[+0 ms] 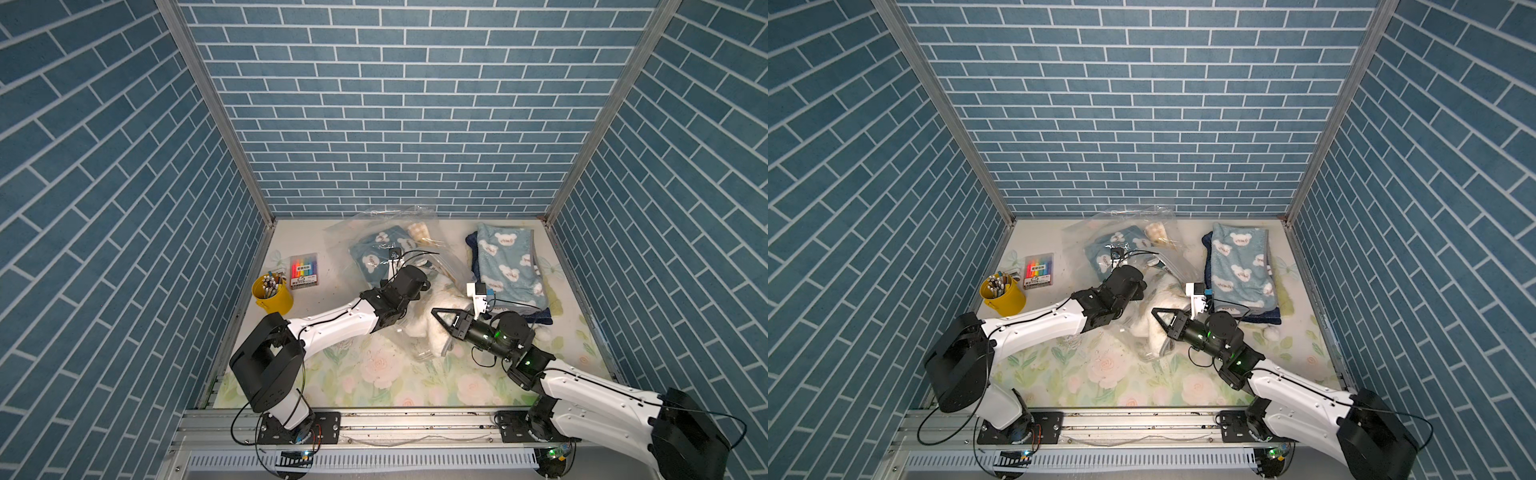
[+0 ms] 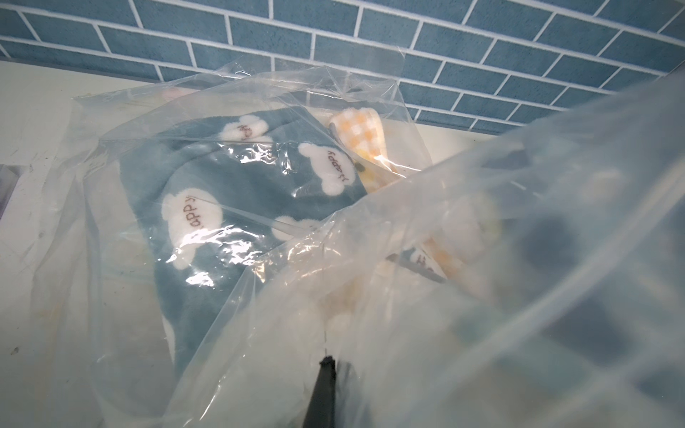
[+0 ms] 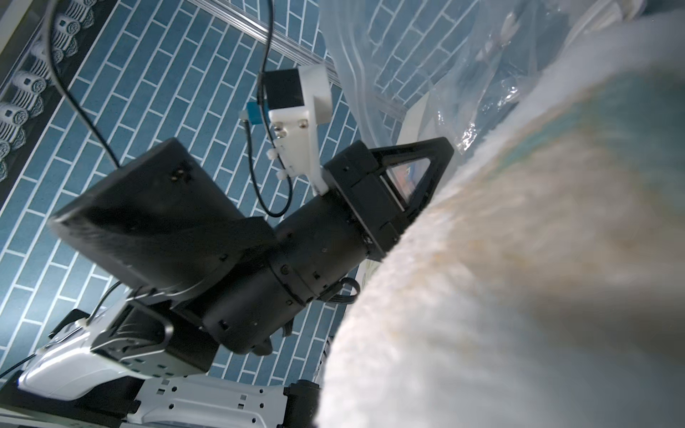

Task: Take the blanket out of the vacuum bag
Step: Take out the blanket from the vacuum bag.

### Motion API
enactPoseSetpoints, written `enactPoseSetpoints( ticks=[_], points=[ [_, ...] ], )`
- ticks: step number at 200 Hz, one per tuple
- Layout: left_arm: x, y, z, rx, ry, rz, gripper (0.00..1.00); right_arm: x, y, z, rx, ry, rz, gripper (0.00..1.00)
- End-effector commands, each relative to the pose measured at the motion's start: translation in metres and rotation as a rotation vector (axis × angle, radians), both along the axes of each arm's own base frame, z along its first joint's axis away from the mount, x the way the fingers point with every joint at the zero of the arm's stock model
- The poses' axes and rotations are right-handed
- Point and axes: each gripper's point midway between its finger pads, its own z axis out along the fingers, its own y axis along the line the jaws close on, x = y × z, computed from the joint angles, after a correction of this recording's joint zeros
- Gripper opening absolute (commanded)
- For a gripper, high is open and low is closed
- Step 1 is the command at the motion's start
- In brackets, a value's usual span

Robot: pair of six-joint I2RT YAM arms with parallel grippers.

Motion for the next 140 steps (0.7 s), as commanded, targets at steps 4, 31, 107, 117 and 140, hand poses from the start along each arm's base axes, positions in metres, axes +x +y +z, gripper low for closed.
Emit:
enactPoseSetpoints(
  ticks=[4,31,107,117,140],
  points=[
    [0.009,-0.001,-0.001,0.005,-0.010,0.006,0.02,-0.003,0.000,0.048,0.001,-0.147,0.009,0.00],
    [0.014,0.003,-0.003,0.028,-0.014,0.036,0.02,-0.007,0.001,0.104,0.036,-0.261,0.049,0.00],
    [0.008,0.013,-0.015,-0.022,-0.008,0.087,0.02,0.050,-0.056,0.230,0.020,-0.426,-0.172,0.00],
    [0.006,0.016,-0.018,-0.020,-0.004,0.089,0.02,0.061,-0.066,0.244,0.010,-0.438,-0.214,0.00],
    [0.002,0.024,-0.025,0.004,0.007,0.098,0.02,0.081,-0.091,0.276,0.008,-0.476,-0.288,0.00]
  ],
)
